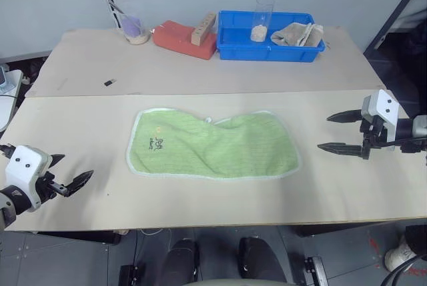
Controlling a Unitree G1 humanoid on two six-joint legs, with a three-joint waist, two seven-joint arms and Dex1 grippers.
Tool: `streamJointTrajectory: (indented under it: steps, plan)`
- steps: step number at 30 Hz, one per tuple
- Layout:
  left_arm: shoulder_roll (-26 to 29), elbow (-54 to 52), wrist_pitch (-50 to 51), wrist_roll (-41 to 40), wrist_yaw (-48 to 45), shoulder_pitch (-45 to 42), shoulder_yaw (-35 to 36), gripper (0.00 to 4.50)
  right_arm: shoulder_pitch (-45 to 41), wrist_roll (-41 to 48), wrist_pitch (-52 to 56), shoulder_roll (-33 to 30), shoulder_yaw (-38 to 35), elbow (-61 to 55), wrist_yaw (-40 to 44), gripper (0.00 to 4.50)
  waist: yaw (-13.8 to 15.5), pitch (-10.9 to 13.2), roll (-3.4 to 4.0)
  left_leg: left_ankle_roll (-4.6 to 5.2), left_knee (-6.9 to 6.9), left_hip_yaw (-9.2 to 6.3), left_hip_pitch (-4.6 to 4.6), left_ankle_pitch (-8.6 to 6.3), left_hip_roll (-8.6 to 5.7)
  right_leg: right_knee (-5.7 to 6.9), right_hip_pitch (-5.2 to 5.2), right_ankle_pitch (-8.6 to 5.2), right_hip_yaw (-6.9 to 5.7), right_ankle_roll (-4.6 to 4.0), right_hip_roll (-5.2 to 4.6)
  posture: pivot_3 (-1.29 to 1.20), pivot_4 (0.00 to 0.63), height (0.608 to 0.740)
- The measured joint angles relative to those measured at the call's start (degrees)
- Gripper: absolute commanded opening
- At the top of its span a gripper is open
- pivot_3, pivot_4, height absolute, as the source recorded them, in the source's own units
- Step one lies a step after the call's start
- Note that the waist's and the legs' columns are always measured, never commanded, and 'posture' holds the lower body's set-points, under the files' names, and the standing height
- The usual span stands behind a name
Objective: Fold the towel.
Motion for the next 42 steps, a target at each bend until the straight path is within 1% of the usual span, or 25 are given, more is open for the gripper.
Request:
streamJointTrajectory:
  steps: [6, 9, 13, 18, 20, 22, 24, 28, 30, 34, 37, 40, 42]
  plan:
    - [-0.04, -0.08, 0.12, -0.76, 0.04, -0.58, 0.01, 4.5, 1.97, 0.04, -0.34, 0.47, -0.11, -1.11, -1.14, 4.47, 0.05, 0.0, 0.0, 0.0, 0.0, 0.0, -0.01, 0.0, 0.0, 0.0, 0.0, 0.0, 0.0, 0.0, -0.01, 0.0, 0.15, 0.74]
    - [-0.04, -0.11, -1.82, -1.74, -2.21, -0.56, 0.4, 4.5, 4.01, 0.03, -1.57, 1.13, -0.3, -3.21, -2.54, 4.47, 0.01, 0.0, 0.0, 0.0, 0.0, 0.01, -0.03, 0.0, 0.0, 0.0, -0.03, 0.0, 0.01, 0.0, -0.01, 0.0, 0.15, 0.74]
    - [-0.03, 0.07, -4.03, -3.23, -5.07, -0.44, 1.93, 4.5, 4.13, 0.06, -1.95, 1.44, -0.32, -3.97, -3.4, 4.47, -0.04, 0.0, 0.0, 0.0, 0.0, 0.03, -0.02, 0.0, 0.01, 0.01, -0.04, 0.0, 0.02, 0.0, 0.0, 0.0, 0.15, 0.74]
    - [0.19, 0.19, -7.19, -2.62, -7.77, 1.14, 1.92, 4.5, 3.77, 0.53, -1.85, 1.75, -0.31, -4.41, -3.25, 4.47, -0.04, 0.0, 0.0, 0.0, -0.01, 0.05, -0.02, -0.01, 0.01, 0.0, -0.05, 0.0, 0.03, 0.0, 0.0, 0.0, 0.15, 0.74]
    - [0.56, -0.32, -9.04, -1.95, -9.47, 1.77, 1.29, 4.5, 3.61, 1.14, -0.15, 1.73, -0.26, -5.96, -2.6, 4.47, -0.03, 0.0, 0.0, 0.0, -0.01, 0.05, -0.02, -0.01, 0.01, 0.0, -0.05, 0.0, 0.03, 0.0, 0.0, 0.0, 0.15, 0.74]
    - [1.3, -1.64, -9.9, -1.76, -11.0, 1.78, -0.71, 4.5, 3.61, 2.69, 2.73, 1.64, -0.03, -9.12, -1.39, 4.47, 0.05, 0.0, 0.01, 0.0, 0.0, 0.04, -0.04, -0.01, 0.0, -0.01, -0.05, 0.0, 0.03, -0.01, -0.01, 0.0, 0.15, 0.74]
    - [2.51, -1.92, -11.14, -0.44, -12.15, 0.88, -4.03, 4.5, 3.62, 5.15, 6.44, 1.66, 0.62, -15.26, -0.54, 4.47, 0.12, 0.03, 0.05, 0.0, 0.0, 0.04, -0.05, 0.0, 0.01, 0.01, -0.05, 0.0, 0.03, -0.01, 0.0, 0.0, 0.15, 0.74]
    - [3.13, 1.86, -16.53, 2.88, -14.56, -4.88, -11.36, 4.5, 3.61, 11.2, 15.05, 1.68, 1.89, -28.43, -0.28, 4.47, 0.28, 0.02, 0.05, 0.0, 0.0, 0.0, -0.05, -0.01, 0.02, 0.0, -0.05, 0.0, -0.03, 0.0, 0.02, 0.0, 0.15, 0.74]
    - [3.84, 5.11, -19.56, 6.17, -14.85, -7.95, -15.6, 4.5, 3.58, 13.51, 18.86, 1.99, 2.98, -32.93, -0.69, 4.47, 0.31, 0.02, 0.05, 0.01, 0.0, 0.01, -0.06, -0.01, 0.0, -0.01, -0.06, 0.0, -0.02, 0.0, 0.02, 0.0, 0.15, 0.74]
    - [3.87, 12.51, -25.61, 11.11, -14.81, -13.65, -21.66, 4.5, 3.44, 16.61, 23.59, 2.68, 3.99, -38.21, -1.66, 4.47, 0.42, 0.03, 0.03, 0.01, 0.03, 0.02, -0.18, 0.0, -0.02, 0.01, -0.18, 0.03, -0.04, 0.03, 0.03, 0.0, 0.15, 0.74]
    - [3.35, 16.59, -30.49, 12.95, -14.4, -17.56, -24.0, 4.5, 3.45, 17.58, 25.38, 2.66, 4.02, -39.85, -2.49, 4.47, 0.71, 0.03, 0.04, 0.01, 0.04, 0.02, -0.2, 0.0, -0.04, 0.03, -0.2, 0.05, -0.03, 0.06, 0.01, 0.0, 0.15, 0.74]
    - [1.79, 18.73, -32.47, 13.51, -13.56, -20.11, -25.47, 4.5, 3.61, 18.12, 26.36, 2.63, 3.94, -40.24, -3.39, 4.47, 0.96, 0.02, 0.04, 0.01, 0.07, 0.03, -0.17, 0.0, -0.05, 0.05, -0.17, 0.07, -0.03, 0.11, 0.0, 0.0, 0.15, 0.74]
    - [1.0, 19.29, -33.77, 14.07, -12.95, -21.22, -26.51, 3.97, 3.94, 18.21, 26.47, 2.55, 3.89, -40.28, -3.74, 4.5, 1.25, 0.02, 0.04, 0.02, 0.09, 0.03, -0.17, 0.0, -0.06, 0.04, -0.16, 0.08, -0.03, 0.13, 0.0, 0.0, 0.15, 0.74]
